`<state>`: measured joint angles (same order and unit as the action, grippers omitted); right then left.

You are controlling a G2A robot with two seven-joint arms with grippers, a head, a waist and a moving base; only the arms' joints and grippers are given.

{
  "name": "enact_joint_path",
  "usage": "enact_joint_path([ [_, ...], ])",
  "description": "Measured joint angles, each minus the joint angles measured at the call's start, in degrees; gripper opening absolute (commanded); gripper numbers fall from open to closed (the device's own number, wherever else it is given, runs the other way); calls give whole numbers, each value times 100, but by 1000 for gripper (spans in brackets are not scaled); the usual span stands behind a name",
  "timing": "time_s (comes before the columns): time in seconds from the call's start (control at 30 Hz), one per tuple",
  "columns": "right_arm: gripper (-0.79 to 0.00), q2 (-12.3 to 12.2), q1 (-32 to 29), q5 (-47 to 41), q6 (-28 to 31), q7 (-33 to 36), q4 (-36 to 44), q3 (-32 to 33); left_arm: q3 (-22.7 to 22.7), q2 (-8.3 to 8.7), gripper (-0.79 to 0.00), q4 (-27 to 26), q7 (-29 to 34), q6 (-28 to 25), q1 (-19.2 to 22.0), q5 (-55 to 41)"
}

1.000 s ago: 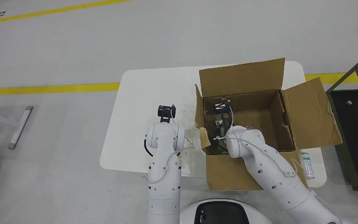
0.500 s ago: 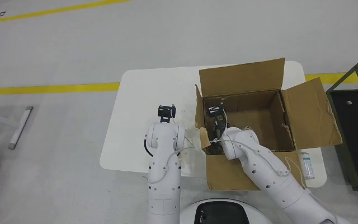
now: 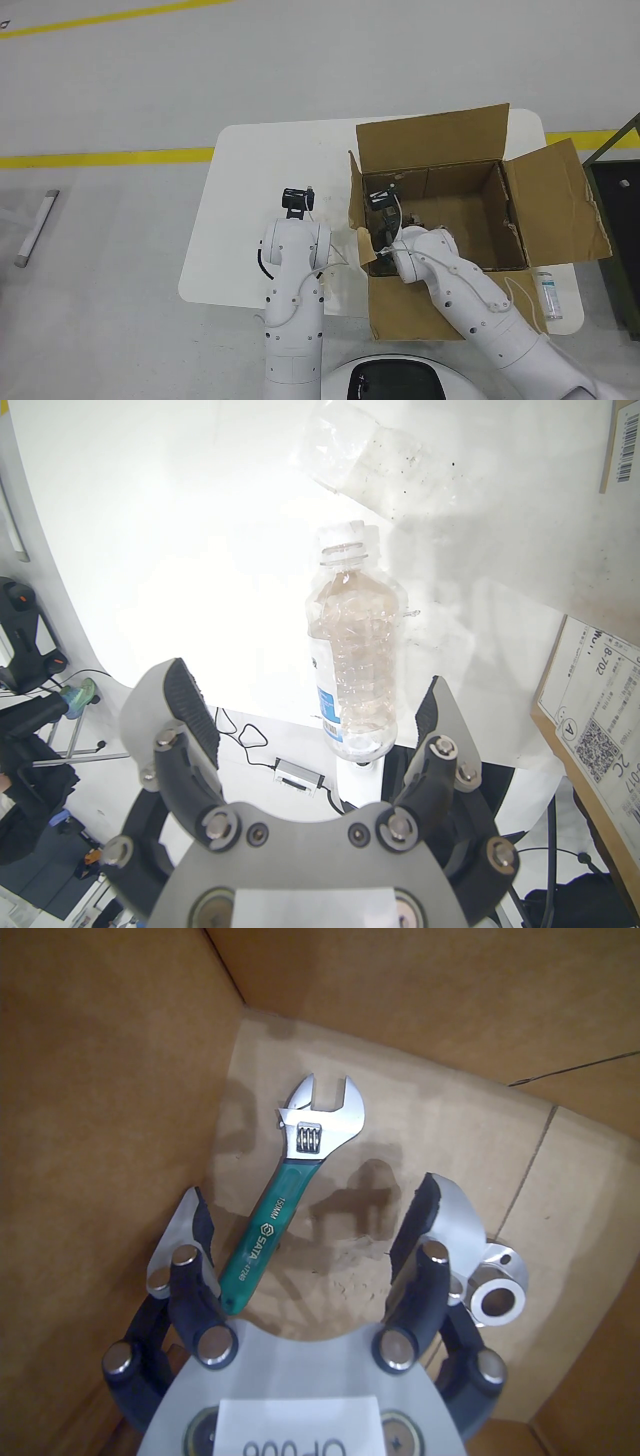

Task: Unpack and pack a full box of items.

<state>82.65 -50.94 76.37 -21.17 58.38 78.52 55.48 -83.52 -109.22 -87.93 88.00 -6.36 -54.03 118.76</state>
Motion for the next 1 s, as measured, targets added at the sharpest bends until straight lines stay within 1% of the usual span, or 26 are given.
enact_joint_path([
  [0.17,0,11,-1,107,50,61,-17,53,0,0,0,0,0,0,0,0],
  [0.2,-58,14,-3,119,58,63,-21,63,0,0,0,0,0,0,0,0],
  [0.23,-154,16,-6,131,62,67,-26,74,0,0,0,0,0,0,0,0],
  [0.27,-191,20,-11,144,64,73,-30,89,0,0,0,0,0,0,0,0],
  [0.3,-339,22,-16,156,64,78,-34,100,0,0,0,0,0,0,0,0],
  [0.33,-400,24,-19,173,65,82,-37,111,0,0,0,0,0,0,0,0],
  [0.4,-425,31,-25,205,72,93,-40,131,0,0,0,0,0,0,0,0],
  [0.5,-434,44,-30,242,93,116,-43,143,0,0,0,0,0,0,0,0],
  [1.0,-437,88,-69,366,157,172,-52,324,0,0,0,0,0,0,0,0],
])
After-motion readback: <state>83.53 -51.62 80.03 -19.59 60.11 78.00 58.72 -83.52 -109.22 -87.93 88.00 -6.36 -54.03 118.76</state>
